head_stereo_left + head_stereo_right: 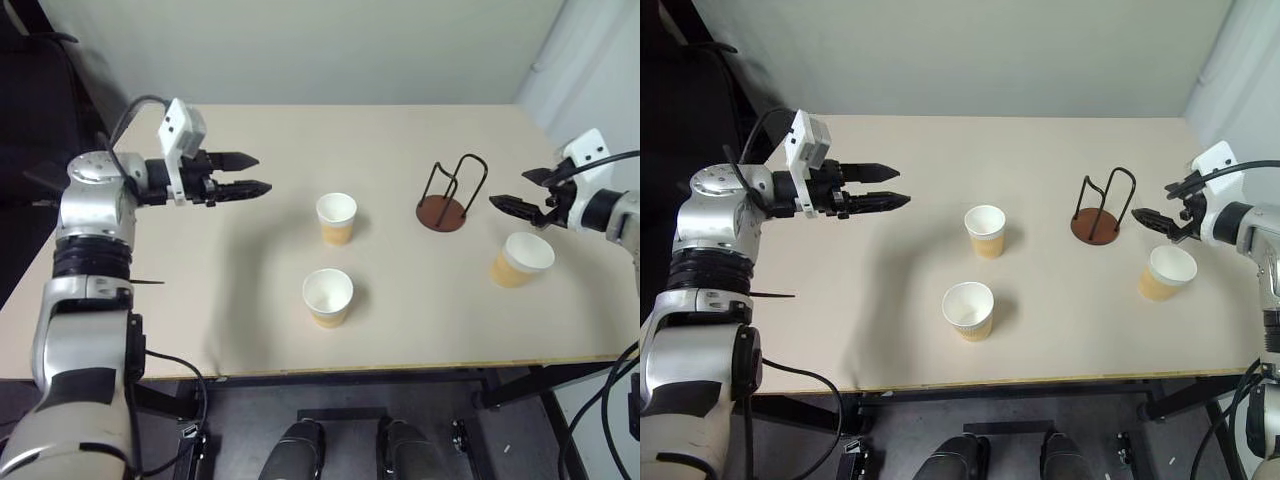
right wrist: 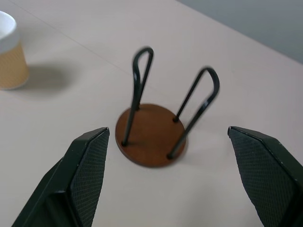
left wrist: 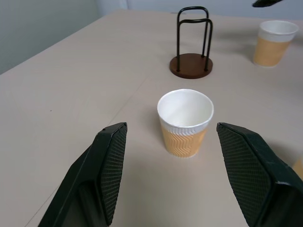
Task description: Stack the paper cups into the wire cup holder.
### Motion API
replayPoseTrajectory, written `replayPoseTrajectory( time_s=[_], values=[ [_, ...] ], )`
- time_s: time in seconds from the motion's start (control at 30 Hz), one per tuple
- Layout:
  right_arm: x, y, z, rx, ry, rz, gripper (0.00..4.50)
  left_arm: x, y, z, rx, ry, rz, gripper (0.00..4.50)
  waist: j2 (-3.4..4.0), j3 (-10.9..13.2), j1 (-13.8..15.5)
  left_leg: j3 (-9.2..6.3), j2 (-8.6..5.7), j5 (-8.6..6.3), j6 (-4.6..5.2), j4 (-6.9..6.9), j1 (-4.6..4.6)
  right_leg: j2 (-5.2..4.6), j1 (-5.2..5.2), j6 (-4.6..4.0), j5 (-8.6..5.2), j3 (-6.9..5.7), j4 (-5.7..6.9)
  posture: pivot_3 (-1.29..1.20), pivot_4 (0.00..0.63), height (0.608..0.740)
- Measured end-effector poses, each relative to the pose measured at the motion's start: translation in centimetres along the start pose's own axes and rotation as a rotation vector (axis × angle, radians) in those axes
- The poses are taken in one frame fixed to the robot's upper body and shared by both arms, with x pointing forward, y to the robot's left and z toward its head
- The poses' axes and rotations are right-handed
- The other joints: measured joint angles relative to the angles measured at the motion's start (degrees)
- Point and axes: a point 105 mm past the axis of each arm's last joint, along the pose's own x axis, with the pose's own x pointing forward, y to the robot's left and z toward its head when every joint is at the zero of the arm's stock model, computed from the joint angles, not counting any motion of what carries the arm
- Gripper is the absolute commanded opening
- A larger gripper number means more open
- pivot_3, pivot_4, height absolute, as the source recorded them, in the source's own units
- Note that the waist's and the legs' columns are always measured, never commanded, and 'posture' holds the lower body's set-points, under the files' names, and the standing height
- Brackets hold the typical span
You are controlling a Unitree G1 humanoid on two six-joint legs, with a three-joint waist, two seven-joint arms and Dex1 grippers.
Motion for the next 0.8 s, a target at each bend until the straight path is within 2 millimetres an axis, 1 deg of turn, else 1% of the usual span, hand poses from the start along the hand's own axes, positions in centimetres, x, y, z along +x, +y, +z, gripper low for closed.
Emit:
replayPoseTrajectory(
  time_s=[0.1, 0.23, 0.5, 0.63, 0.8],
  values=[
    [-0.3, -0.1, -0.2, -0.010, 0.012, -0.005, 4.05, 0.3, -0.1, 0.3, 0.004, -0.005, -0.023, 3.24, 0.00, 0.00, 0.33, 0.00, 0.00, 0.00, 0.00, 0.01, -0.01, -0.01, 0.01, 0.00, 0.00, 0.00, 0.00, 0.00, 0.150, 0.740],
    [-0.5, 0.3, -1.1, -0.007, 0.034, 0.002, 4.05, 0.5, -0.2, 0.7, 0.006, -0.015, -0.046, 3.24, 0.00, 0.00, 0.27, 0.01, 0.00, -0.02, -0.01, 0.01, 0.02, 0.00, 0.00, 0.00, 0.00, 0.01, 0.01, 0.00, 0.150, 0.740],
    [-0.4, 0.5, -1.1, 0.013, 0.032, 0.007, 4.05, 1.3, -1.3, 1.9, 0.024, -0.028, -0.162, 3.24, 0.00, 0.00, 0.16, 0.01, 0.00, 0.00, 0.01, 0.01, 0.01, 0.01, 0.00, 0.02, -0.01, 0.01, 0.00, 0.00, 0.150, 0.740],
    [-0.2, 0.9, -1.2, 0.080, 0.052, 0.021, 4.05, 2.2, -1.9, 3.2, 0.073, -0.019, -0.228, 3.24, 0.00, 0.00, 0.26, 0.03, 0.00, 0.01, 0.02, 0.02, -0.01, 0.00, 0.02, 0.04, -0.02, 0.01, -0.02, 0.00, 0.150, 0.740],
    [0.3, 0.9, -1.1, 0.100, 0.073, 0.009, 4.05, 3.5, -2.3, 3.8, 0.092, -0.034, -0.268, 3.24, 0.00, 0.00, 0.15, 0.02, 0.00, 0.01, 0.03, 0.02, 0.01, 0.00, 0.01, 0.07, -0.03, 0.01, -0.01, 0.00, 0.150, 0.740]
  ],
)
